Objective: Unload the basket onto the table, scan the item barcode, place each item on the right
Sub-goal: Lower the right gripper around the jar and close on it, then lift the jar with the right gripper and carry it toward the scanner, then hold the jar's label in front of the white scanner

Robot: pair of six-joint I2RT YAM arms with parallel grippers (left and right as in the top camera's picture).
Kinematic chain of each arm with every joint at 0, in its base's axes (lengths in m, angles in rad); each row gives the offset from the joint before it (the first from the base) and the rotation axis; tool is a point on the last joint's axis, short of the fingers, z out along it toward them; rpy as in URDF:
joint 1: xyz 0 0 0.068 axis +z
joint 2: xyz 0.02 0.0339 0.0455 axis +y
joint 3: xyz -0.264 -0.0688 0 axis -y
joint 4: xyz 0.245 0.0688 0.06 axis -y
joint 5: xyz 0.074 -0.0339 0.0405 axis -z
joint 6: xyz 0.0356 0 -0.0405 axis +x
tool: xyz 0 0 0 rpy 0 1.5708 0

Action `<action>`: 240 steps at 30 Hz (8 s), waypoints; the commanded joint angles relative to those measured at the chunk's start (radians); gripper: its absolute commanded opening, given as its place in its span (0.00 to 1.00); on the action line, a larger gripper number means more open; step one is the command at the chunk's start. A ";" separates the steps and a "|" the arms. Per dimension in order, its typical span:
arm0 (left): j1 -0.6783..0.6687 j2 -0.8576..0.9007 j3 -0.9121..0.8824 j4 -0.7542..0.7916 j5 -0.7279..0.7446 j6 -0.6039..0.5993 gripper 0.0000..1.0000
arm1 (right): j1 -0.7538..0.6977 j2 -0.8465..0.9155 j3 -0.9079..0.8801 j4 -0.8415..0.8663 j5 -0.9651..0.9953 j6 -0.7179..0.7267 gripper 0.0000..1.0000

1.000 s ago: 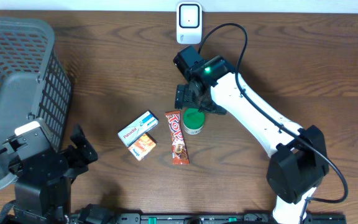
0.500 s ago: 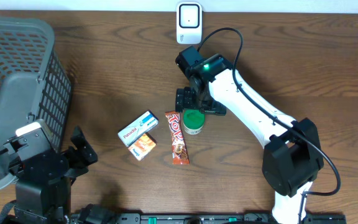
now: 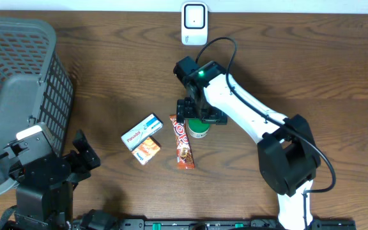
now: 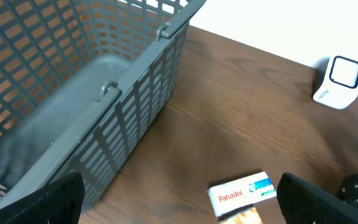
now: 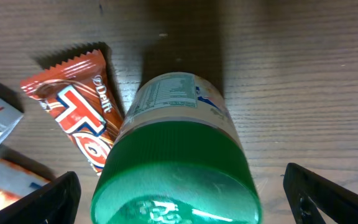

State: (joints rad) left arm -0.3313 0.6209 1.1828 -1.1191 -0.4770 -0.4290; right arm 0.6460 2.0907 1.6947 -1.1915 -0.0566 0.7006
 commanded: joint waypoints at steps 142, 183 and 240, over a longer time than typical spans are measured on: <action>-0.001 -0.001 0.013 -0.003 -0.006 0.006 0.98 | 0.001 0.071 -0.153 0.197 -0.045 0.197 0.77; -0.001 -0.001 0.013 -0.003 -0.006 0.006 0.98 | -0.201 0.071 0.013 -0.313 -0.502 -0.348 0.59; -0.001 -0.001 0.013 -0.003 -0.006 0.006 0.98 | -0.268 0.324 0.241 1.463 0.183 -0.425 0.49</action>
State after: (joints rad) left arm -0.3313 0.6209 1.1828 -1.1198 -0.4770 -0.4286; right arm 0.3645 2.4062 1.9179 0.2417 0.0837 0.2871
